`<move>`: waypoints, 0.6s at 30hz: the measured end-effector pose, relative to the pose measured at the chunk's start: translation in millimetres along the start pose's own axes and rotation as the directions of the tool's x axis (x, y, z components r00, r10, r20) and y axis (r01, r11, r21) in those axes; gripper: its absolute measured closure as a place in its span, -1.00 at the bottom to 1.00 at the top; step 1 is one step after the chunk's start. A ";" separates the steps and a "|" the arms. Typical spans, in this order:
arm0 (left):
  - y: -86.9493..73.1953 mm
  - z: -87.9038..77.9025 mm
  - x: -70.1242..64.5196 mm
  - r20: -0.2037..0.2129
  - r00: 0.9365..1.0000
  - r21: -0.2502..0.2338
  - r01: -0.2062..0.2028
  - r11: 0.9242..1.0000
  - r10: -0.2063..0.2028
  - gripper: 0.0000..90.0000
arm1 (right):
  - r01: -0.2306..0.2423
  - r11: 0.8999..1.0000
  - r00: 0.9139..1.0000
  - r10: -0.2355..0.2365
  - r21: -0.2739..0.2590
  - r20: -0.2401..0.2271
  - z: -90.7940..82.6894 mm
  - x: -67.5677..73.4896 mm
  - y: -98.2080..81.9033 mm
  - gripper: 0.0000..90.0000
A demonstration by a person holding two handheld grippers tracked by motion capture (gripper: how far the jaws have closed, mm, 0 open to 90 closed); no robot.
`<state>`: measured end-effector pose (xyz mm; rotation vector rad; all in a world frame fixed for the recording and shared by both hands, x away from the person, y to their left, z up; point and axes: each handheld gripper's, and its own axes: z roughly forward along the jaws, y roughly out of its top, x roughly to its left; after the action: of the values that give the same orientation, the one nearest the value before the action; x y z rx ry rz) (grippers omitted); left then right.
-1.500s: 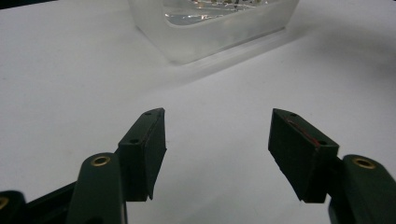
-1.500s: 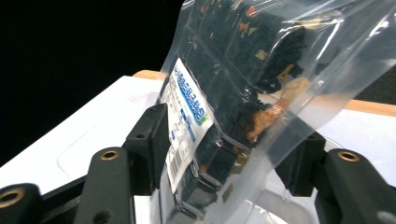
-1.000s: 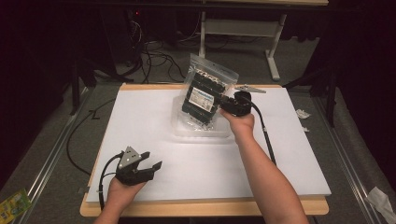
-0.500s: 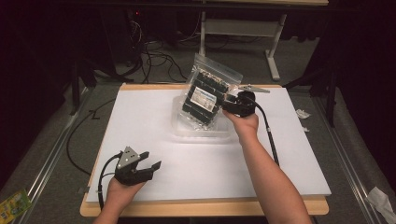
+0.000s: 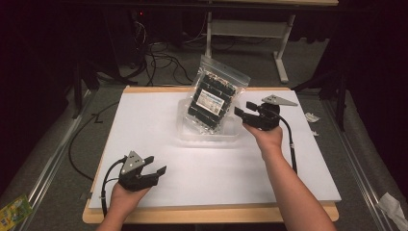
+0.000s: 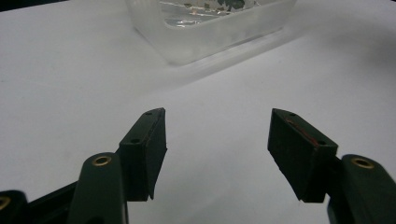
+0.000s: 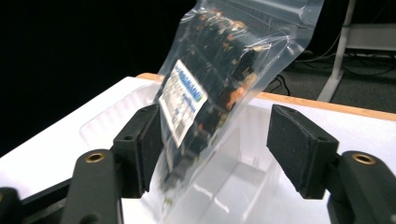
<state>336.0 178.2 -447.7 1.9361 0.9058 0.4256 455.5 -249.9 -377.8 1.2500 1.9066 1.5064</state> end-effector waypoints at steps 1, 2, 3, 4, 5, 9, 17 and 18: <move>0.2 -0.5 -0.1 -0.001 1.000 -0.002 0.001 1.000 -0.001 -0.17 | 0.000 1.000 1.000 0.000 0.000 0.000 0.0 0.0 0.0 -0.22; 0.3 -1.2 -0.1 -0.002 1.000 -0.005 0.004 1.000 -0.004 -0.17 | 0.019 1.000 1.000 -0.019 -0.004 -0.009 -14.7 2.3 -4.0 -0.25; 0.3 -1.2 -0.1 -0.002 1.000 -0.005 0.004 1.000 -0.004 -0.17 | 0.025 1.000 1.000 -0.025 -0.006 -0.012 -20.0 2.8 -5.8 -0.26; 0.3 -1.8 -0.7 -0.002 1.000 -0.006 0.004 1.000 -0.004 -0.17 | 0.023 1.000 1.000 -0.023 -0.002 -0.018 -27.2 3.9 -8.4 -0.30; 0.3 -1.8 -0.7 -0.002 1.000 -0.006 0.004 1.000 -0.004 -0.17 | 0.023 1.000 1.000 -0.023 -0.002 -0.018 -27.2 3.9 -8.4 -0.30; -0.2 -1.2 -2.3 0.005 1.000 -0.003 -0.010 1.000 0.010 -0.17 | 0.071 0.997 0.997 -0.071 -0.003 -0.015 -64.9 6.6 -29.3 -0.37; -1.7 3.8 -3.1 0.012 1.000 0.007 -0.009 1.000 0.009 -0.17 | 0.093 0.995 0.994 -0.094 0.019 0.064 -130.4 -0.7 -101.8 -0.47; -1.4 4.3 -3.1 0.010 1.000 0.007 -0.008 1.000 0.008 -0.17 | 0.091 0.994 0.994 -0.094 0.058 0.054 -130.8 -2.3 -105.8 -0.53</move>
<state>336.0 173.7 -451.0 1.9478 0.8945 0.4176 315.6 -326.2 -431.8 1.1979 1.9541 1.3665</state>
